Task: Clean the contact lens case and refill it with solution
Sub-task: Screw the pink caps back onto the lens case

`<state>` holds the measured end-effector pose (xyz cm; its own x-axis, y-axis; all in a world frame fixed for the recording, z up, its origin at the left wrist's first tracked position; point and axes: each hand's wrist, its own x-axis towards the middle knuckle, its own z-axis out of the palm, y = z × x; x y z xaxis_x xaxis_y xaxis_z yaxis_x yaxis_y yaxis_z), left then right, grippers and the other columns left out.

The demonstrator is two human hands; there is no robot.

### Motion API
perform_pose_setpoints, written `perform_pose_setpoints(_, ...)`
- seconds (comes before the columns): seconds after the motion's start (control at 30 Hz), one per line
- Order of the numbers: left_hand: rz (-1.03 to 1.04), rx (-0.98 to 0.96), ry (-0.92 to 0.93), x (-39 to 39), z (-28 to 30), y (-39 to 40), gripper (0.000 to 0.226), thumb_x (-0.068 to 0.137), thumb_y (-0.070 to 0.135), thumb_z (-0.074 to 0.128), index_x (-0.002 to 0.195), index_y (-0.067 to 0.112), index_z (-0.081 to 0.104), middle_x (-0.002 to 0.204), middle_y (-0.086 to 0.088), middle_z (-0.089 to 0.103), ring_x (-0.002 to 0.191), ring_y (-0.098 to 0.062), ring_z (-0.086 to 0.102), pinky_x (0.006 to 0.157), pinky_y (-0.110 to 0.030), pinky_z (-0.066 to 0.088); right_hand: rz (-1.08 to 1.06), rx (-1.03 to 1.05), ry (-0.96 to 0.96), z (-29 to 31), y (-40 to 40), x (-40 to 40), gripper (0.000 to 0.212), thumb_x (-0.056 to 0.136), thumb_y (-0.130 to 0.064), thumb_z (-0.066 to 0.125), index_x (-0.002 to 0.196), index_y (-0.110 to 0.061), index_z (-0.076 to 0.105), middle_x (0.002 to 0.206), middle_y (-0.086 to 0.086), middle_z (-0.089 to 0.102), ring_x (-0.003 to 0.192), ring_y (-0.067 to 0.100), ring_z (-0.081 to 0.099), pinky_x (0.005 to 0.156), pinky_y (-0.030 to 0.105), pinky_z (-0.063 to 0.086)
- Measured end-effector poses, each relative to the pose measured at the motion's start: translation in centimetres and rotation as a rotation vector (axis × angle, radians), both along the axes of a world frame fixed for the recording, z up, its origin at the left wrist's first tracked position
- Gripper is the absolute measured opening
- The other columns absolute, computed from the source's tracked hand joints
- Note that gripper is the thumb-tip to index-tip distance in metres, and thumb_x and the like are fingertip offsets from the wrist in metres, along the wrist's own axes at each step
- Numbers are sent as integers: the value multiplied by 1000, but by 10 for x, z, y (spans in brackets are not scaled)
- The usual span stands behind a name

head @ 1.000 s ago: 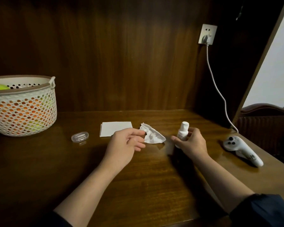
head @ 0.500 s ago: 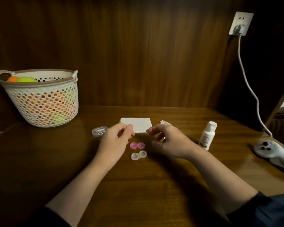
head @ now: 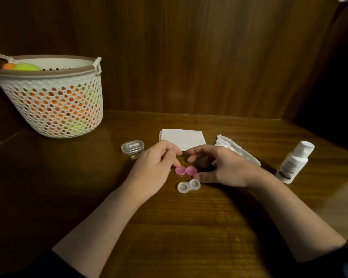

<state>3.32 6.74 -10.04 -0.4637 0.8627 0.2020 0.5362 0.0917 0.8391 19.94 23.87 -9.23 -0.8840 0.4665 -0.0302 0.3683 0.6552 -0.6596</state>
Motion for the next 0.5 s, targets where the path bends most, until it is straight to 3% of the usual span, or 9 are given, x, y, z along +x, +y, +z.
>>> perform_pose_setpoints(0.23, -26, -28, 18, 1, 1, 2, 24, 114, 24, 45, 116, 32, 68, 96, 15, 78, 88, 12, 66, 79, -20, 48, 4, -13, 76, -6, -6, -6, 44, 89, -32, 87, 127, -44, 66, 105, -29, 76, 101, -10, 68, 77, 4, 50)
perform_pose_setpoints(0.3, -26, -13, 12, 0, 1, 1, 22, 113, 25, 48, 118, 31, 68, 99, 15, 77, 90, 7, 67, 82, -21, 50, -15, -5, 109, -7, -6, -6, 41, 90, -30, 87, 125, -39, 68, 102, -25, 78, 97, -5, 71, 81, 13, 57)
perform_pose_setpoints(0.4, -17, 10, 6, -1, 2, 1, 20, 111, 29, 52, 118, 34, 70, 103, 19, 73, 94, 7, 66, 82, -19, 51, -90, -55, 302, -8, -5, -5, 38, 88, -21, 88, 122, -28, 71, 100, -12, 81, 91, 11, 76, 88, 30, 64)
perform_pose_setpoints(0.5, 9, 33, -27, -3, 2, 3, 21, 110, 32, 54, 119, 34, 73, 102, 20, 74, 89, 13, 65, 70, -8, 49, -122, -83, 473, -5, -9, -5, 36, 89, -19, 89, 119, -27, 73, 104, -10, 79, 87, 16, 77, 79, 28, 64)
